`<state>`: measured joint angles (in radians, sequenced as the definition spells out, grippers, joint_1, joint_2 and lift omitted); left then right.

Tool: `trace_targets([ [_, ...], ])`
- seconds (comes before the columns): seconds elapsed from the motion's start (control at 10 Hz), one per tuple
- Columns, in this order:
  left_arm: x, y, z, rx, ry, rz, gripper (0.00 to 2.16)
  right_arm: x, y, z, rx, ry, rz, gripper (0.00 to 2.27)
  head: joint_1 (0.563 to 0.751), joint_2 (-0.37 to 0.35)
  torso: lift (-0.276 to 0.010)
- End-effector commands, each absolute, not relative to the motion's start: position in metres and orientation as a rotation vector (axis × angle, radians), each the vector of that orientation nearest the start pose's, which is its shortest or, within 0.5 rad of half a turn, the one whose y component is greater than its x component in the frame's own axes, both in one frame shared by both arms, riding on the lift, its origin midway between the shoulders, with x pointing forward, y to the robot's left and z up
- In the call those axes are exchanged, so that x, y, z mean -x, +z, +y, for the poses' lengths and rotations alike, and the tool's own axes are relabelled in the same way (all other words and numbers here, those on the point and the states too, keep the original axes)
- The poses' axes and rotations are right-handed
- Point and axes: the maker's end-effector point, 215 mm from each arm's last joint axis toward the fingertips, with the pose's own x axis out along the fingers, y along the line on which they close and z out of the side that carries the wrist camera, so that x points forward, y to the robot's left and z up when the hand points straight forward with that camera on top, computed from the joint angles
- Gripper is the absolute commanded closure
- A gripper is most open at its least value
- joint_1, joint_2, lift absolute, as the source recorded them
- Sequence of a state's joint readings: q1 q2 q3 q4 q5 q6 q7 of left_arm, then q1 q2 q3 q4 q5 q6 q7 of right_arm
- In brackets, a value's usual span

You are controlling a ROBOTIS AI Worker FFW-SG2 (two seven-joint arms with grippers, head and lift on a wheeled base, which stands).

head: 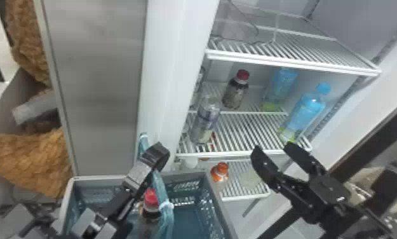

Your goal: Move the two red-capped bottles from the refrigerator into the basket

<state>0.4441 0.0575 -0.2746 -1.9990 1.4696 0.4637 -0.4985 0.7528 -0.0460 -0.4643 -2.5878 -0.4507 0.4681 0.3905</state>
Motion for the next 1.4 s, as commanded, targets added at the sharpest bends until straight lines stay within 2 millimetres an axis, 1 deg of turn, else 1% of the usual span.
trace_targets([
  [0.0, -0.356, -0.235, -0.028, 1.613, -0.950, 0.211, 1.20, -0.370, -0.238, -0.313, -0.120, 0.170, 0.079, 0.15, 0.695, -0.350, 0.000],
  [0.1, -0.356, -0.234, -0.029, 1.613, -0.954, 0.211, 1.20, -0.378, -0.239, -0.328, -0.122, 0.140, 0.048, 0.15, 0.695, -0.350, 0.000],
  [0.3, -0.357, -0.231, -0.031, 1.603, -0.966, 0.210, 1.20, -0.393, -0.250, -0.349, -0.131, 0.092, 0.034, 0.15, 0.695, -0.350, 0.000],
  [0.4, -0.357, -0.232, -0.032, 1.601, -0.966, 0.215, 1.20, -0.400, -0.254, -0.357, -0.141, 0.074, 0.024, 0.15, 0.695, -0.350, 0.000],
  [0.7, -0.357, -0.234, -0.033, 1.600, -0.962, 0.223, 1.20, -0.418, -0.251, -0.377, -0.149, 0.022, -0.018, 0.15, 0.695, -0.350, 0.000],
  [1.0, -0.355, -0.235, -0.037, 1.599, -0.969, 0.233, 1.20, -0.442, -0.255, -0.392, -0.140, -0.006, -0.032, 0.14, 0.695, -0.350, 0.000],
  [1.1, -0.354, -0.234, -0.038, 1.600, -0.971, 0.235, 1.20, -0.452, -0.257, -0.394, -0.143, -0.007, -0.037, 0.14, 0.695, -0.350, 0.000],
  [1.3, -0.354, -0.236, -0.038, 1.600, -0.969, 0.237, 1.20, -0.475, -0.267, -0.386, -0.159, 0.009, -0.028, 0.14, 0.695, -0.350, 0.000],
])
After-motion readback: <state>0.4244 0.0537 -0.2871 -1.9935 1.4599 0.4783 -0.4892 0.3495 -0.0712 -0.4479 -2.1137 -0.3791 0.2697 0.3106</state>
